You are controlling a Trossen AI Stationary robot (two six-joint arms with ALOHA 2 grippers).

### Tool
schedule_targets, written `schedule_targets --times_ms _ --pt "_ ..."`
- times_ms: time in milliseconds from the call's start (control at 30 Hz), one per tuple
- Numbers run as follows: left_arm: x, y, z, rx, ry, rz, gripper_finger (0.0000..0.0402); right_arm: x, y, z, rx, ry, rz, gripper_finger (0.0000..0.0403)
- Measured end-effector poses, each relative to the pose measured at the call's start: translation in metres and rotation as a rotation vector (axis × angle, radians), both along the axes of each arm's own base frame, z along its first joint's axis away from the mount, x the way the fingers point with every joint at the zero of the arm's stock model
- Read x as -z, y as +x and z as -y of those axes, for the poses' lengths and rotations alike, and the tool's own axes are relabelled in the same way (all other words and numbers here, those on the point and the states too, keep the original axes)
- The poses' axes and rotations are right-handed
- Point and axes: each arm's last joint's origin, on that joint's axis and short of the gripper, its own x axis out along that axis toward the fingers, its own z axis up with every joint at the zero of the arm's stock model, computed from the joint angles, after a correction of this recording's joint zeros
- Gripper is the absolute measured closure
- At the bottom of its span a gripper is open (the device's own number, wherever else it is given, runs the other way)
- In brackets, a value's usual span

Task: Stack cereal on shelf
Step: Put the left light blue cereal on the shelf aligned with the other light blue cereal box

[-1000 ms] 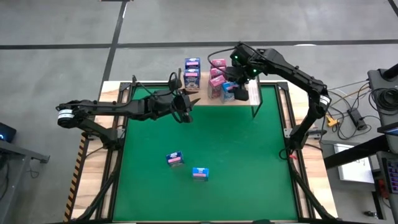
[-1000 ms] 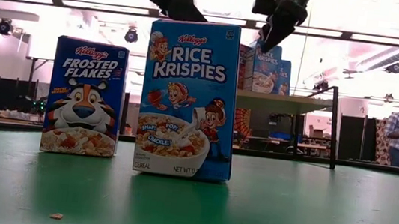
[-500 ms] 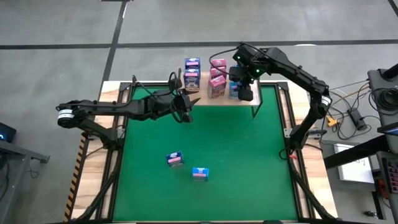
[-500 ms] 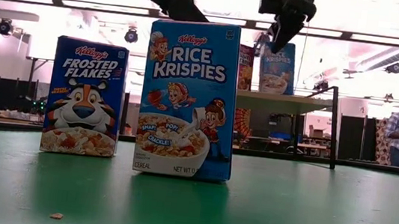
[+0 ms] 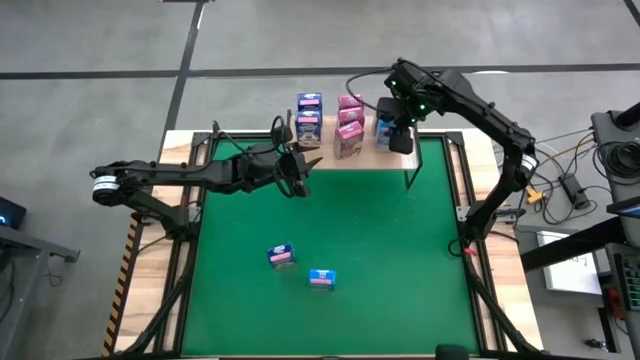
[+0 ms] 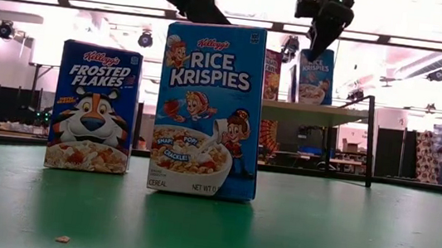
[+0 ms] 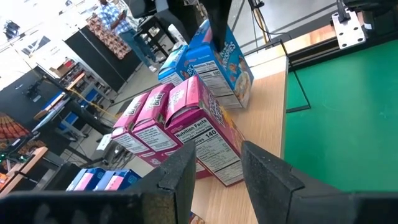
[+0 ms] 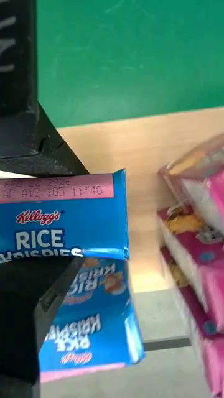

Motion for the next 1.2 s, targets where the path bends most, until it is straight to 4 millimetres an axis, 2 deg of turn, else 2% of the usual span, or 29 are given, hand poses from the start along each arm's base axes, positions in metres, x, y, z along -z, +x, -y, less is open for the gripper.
schedule_targets --times_ms 433,800,1200 --pt "0.0 0.0 0.0 0.0 -0.001 -0.005 0.029 0.001 -0.003 0.006 0.014 0.004 0.014 0.0239" --pt "0.0 0.0 0.0 0.0 0.002 -0.006 0.029 0.01 0.0 0.009 0.015 0.007 0.011 0.0208" --pt "0.0 0.0 0.0 0.001 0.003 -0.006 0.029 0.009 0.002 0.011 0.026 -0.023 0.024 0.0206"
